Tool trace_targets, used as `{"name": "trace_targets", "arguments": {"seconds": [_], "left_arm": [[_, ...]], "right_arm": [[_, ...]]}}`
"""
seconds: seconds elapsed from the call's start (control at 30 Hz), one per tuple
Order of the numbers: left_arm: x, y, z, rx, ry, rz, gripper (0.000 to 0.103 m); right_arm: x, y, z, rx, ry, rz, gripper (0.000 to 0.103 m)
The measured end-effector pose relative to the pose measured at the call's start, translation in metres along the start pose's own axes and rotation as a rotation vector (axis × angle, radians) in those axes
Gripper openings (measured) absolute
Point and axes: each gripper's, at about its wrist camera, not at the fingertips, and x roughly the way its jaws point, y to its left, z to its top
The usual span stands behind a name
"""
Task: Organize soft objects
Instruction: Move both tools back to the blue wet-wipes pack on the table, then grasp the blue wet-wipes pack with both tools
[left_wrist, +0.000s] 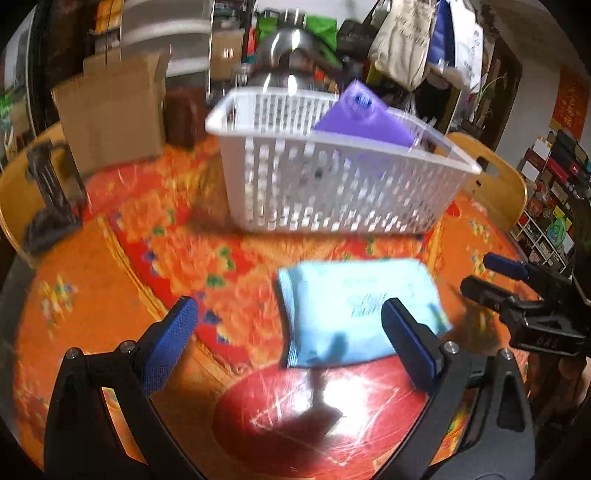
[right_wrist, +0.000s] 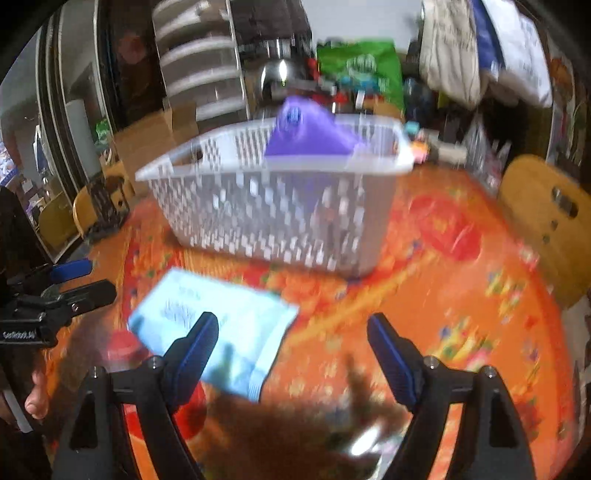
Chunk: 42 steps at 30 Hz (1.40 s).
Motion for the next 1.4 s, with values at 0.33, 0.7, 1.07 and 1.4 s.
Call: {"name": "trace_targets", "arguments": {"seconds": [0.33, 0.7, 1.07, 1.4], "left_arm": [[0.043, -0.004, -0.020, 0.012, 0.118, -0.054, 0.097], [0.054, -0.017, -0.026, 0.048, 0.146, -0.088, 0.070], [0.054, -0.031, -0.028, 0.095, 0.128, -0.108, 0.049], [0.046, -0.034, -0.030, 0.113, 0.103, -0.110, 0.035]], "right_arm": [[0.019, 0.024, -0.023, -0.058, 0.080, 0.088, 0.076], [0.034, 0.035, -0.027, -0.099, 0.126, 0.093, 0.056], [0.042, 0.054, -0.026, -0.151, 0.126, 0.049, 0.040], [0.037, 0.049, -0.027, -0.147, 0.110, 0.064, 0.024]]}}
